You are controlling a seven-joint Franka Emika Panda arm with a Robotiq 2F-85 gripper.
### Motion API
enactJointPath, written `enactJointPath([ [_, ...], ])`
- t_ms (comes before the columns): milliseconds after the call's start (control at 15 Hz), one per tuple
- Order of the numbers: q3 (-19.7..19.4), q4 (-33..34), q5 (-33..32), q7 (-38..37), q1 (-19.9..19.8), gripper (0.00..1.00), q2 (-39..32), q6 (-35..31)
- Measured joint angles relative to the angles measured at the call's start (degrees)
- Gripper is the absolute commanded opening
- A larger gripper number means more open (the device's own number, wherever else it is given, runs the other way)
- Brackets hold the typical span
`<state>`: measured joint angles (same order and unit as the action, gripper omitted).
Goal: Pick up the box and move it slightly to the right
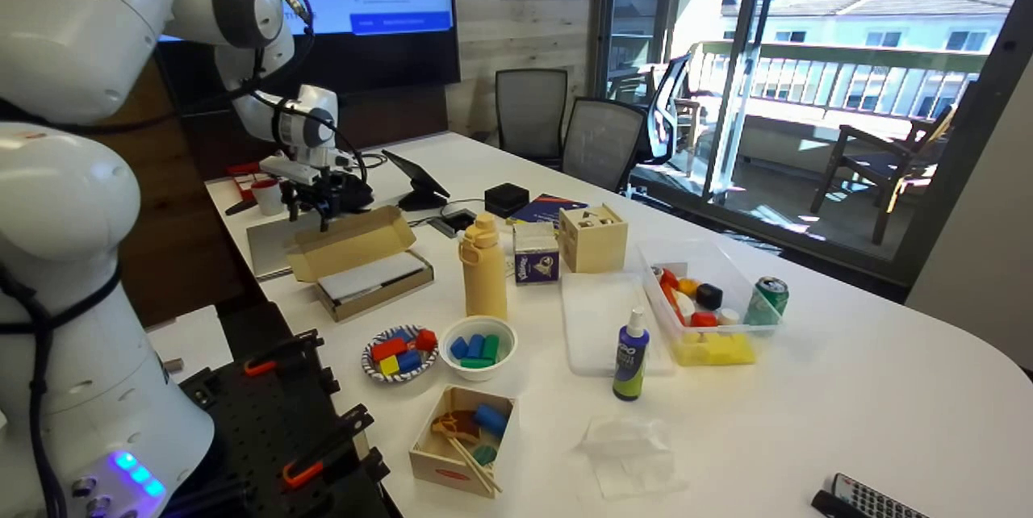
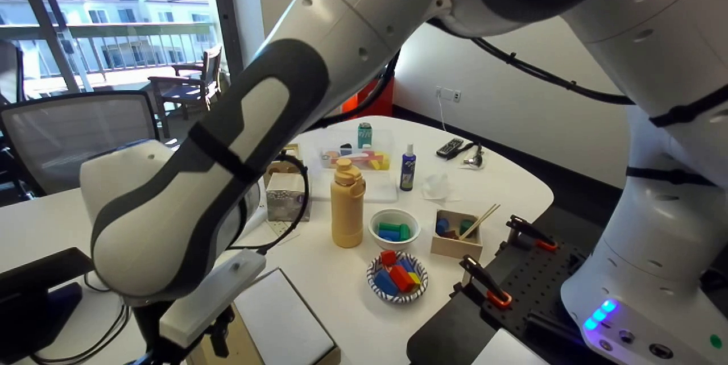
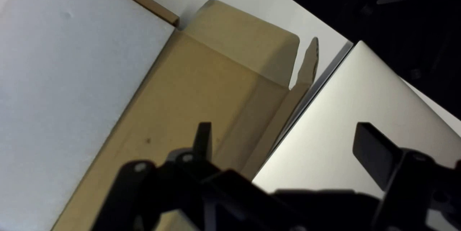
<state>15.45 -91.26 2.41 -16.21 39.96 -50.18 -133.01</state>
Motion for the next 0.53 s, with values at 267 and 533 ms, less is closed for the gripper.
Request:
enactJointPath([
  [267, -5.8, 12.5, -3.3, -3.8, 6.6, 1.0, -9.4, 3.7],
  [533, -12.8, 24.8, -9.0, -8.3, 12.9, 1.0, -16.3, 15.9],
])
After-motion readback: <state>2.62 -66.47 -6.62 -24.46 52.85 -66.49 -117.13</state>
